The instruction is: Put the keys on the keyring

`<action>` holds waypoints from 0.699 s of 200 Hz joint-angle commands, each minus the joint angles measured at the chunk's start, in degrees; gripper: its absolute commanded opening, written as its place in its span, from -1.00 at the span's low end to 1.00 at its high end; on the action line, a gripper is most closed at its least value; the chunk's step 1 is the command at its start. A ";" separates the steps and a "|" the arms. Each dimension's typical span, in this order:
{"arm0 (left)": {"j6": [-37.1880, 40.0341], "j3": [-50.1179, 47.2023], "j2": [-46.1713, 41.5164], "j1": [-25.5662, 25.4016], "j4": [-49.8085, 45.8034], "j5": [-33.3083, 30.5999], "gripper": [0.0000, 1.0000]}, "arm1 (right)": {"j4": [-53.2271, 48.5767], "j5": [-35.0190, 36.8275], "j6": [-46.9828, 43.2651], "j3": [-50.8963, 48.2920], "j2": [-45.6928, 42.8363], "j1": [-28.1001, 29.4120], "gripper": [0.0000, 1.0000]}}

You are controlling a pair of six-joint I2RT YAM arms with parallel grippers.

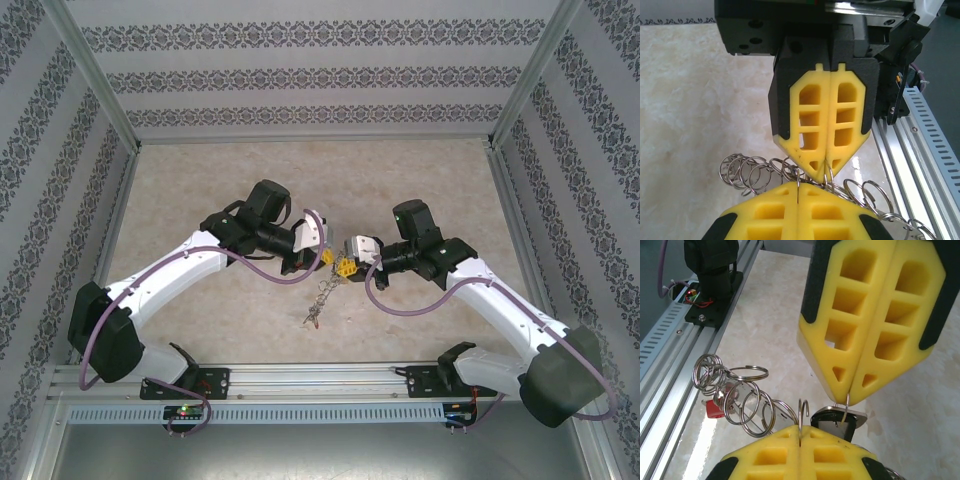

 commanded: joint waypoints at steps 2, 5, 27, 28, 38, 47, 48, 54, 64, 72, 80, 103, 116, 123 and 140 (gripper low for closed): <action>2.79 -0.57 -1.78 -1.55 -0.43 0.36 -1.00 | 0.31 -3.17 0.22 1.53 -0.65 -0.16 -1.00; 2.95 -0.49 -1.82 -1.60 -0.63 0.07 -1.00 | 0.19 -3.15 0.16 1.60 -0.65 -0.07 -1.00; 4.00 -0.07 -1.21 -2.13 -1.68 -1.14 -1.00 | -0.38 -2.41 -0.45 1.73 -0.72 0.54 -1.00; 4.03 -0.03 -1.23 -2.18 -1.72 -1.13 -1.00 | -0.39 -2.39 -0.46 1.76 -0.73 0.55 -1.00; 4.20 0.38 -0.82 -2.31 -2.08 -0.70 -1.00 | -0.34 -2.25 -0.41 1.60 -0.80 0.55 -1.00; 4.53 0.56 -0.51 -2.39 -2.40 0.16 -1.00 | -0.08 -2.20 -0.20 1.30 -0.90 0.55 -1.00; 4.56 0.55 -0.48 -2.40 -2.43 0.23 -1.00 | -0.02 -2.20 -0.20 1.28 -0.91 0.55 -1.00; 4.68 0.56 -0.40 -2.48 -2.40 0.48 -1.00 | 0.04 -2.06 -0.11 1.09 -1.00 0.51 -1.00; 4.86 0.52 -0.22 -2.58 -2.41 0.05 -1.00 | 0.07 -2.20 -0.12 0.86 -0.96 0.46 -1.00; 5.39 0.54 -0.15 -2.66 -2.75 -0.43 -1.00 | 0.29 -2.20 0.01 0.90 -1.02 0.46 -1.00; 6.01 0.56 -0.10 -2.67 -3.08 -0.69 -1.00 | 0.22 -2.20 0.04 0.98 -1.01 0.46 -1.00; 8.97 0.56 -0.21 -3.16 -4.84 -1.13 -1.00 | -0.29 -1.94 -0.04 1.25 -0.73 0.38 -1.00; 11.62 0.70 -0.28 -4.33 -6.59 -3.79 -1.00 | -0.57 -1.85 -0.18 1.41 -0.55 0.38 -1.00; 12.87 0.72 -0.20 -4.89 -7.49 -5.08 -1.00 | -0.66 -1.67 -0.20 1.50 -0.45 0.39 -1.00; 13.65 0.56 -0.59 -5.39 -7.73 -5.95 -1.00 | -1.00 -1.81 -0.24 1.81 -0.04 0.44 -1.00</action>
